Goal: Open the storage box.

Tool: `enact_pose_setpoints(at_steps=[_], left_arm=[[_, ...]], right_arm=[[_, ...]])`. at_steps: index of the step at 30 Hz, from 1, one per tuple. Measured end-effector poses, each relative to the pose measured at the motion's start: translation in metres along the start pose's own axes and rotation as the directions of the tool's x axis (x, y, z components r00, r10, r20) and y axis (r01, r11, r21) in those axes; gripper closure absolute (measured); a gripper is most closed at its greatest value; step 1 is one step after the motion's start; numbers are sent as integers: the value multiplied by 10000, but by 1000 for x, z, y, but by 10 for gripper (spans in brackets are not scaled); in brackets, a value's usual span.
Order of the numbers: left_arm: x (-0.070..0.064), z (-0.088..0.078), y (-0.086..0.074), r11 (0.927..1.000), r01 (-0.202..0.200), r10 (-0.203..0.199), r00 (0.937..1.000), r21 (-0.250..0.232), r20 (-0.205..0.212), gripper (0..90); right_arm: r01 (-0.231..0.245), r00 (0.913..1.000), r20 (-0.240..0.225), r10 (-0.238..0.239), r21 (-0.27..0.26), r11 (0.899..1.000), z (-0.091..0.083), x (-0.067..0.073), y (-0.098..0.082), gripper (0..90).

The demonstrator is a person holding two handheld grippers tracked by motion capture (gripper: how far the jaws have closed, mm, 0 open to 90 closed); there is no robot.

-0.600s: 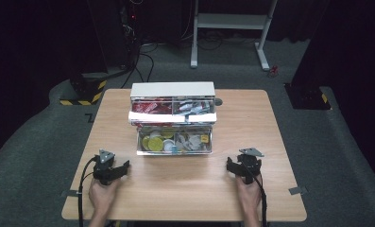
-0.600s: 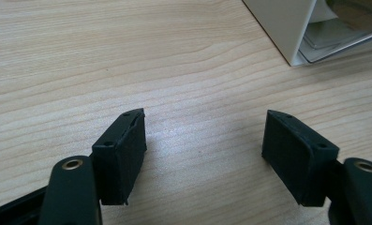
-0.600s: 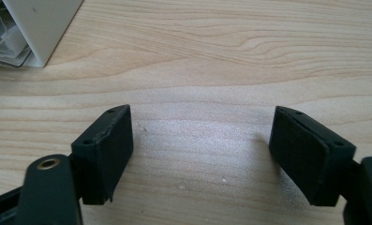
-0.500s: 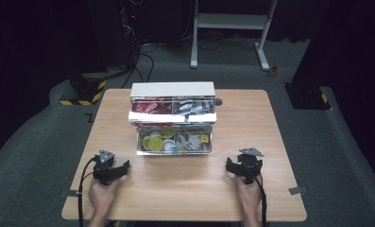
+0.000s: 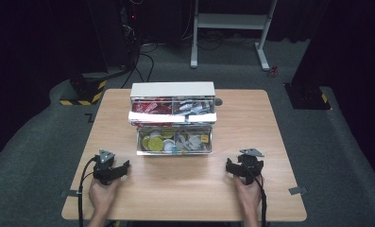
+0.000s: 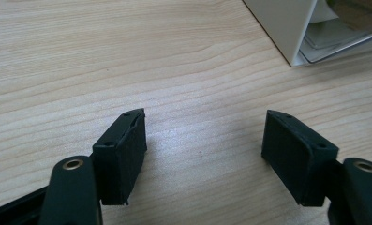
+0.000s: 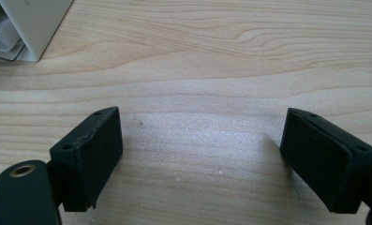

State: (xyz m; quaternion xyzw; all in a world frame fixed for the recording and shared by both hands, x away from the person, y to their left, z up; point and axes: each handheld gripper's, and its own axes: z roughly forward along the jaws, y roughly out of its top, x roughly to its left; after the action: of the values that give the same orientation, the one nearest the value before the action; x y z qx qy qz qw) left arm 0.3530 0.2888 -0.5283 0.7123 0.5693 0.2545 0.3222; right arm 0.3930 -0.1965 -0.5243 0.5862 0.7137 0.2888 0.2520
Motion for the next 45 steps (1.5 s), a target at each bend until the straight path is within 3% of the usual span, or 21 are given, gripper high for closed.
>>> enact_pose_setpoints(at_steps=[4, 8, 17, 22, 27, 41, 45], left_arm=[[0, 0, 0, 10000, 29, -29, 10000, -30, 0, 314], [0, 0, 0, 10000, 21, -21, 10000, -32, 9, 314], [2, 1, 0, 9999, 134, -133, 9999, -96, 82, 314], [3, 1, 1, 10000, 84, -84, 9999, -42, 77, 314], [3, 1, 1, 9999, 121, -121, 9999, -45, 97, 314], [3, 1, 1, 9998, 161, -160, 9998, -69, 119, 314], [3, 1, 1, 9998, 188, -187, 9997, -71, 147, 314]], right_arm=[[-135, 9999, 70, 135, 61, 9999, -1, 2, 0, 129], [616, 9973, -422, -598, 426, 9972, -6, 4, 3, 151], [680, 9855, -1532, -723, -329, 9971, -22, 13, 11, 155], [659, 9735, -2116, -864, -1021, 9926, -44, 18, 26, 163], [587, 9593, -2669, -926, -1322, 9895, -59, 19, 36, 170], [709, 9450, -3030, -1228, -1766, 9817, -75, 26, 59, 196], [928, 9368, -3188, -1445, -1716, 9808, -78, 29, 67, 205]])
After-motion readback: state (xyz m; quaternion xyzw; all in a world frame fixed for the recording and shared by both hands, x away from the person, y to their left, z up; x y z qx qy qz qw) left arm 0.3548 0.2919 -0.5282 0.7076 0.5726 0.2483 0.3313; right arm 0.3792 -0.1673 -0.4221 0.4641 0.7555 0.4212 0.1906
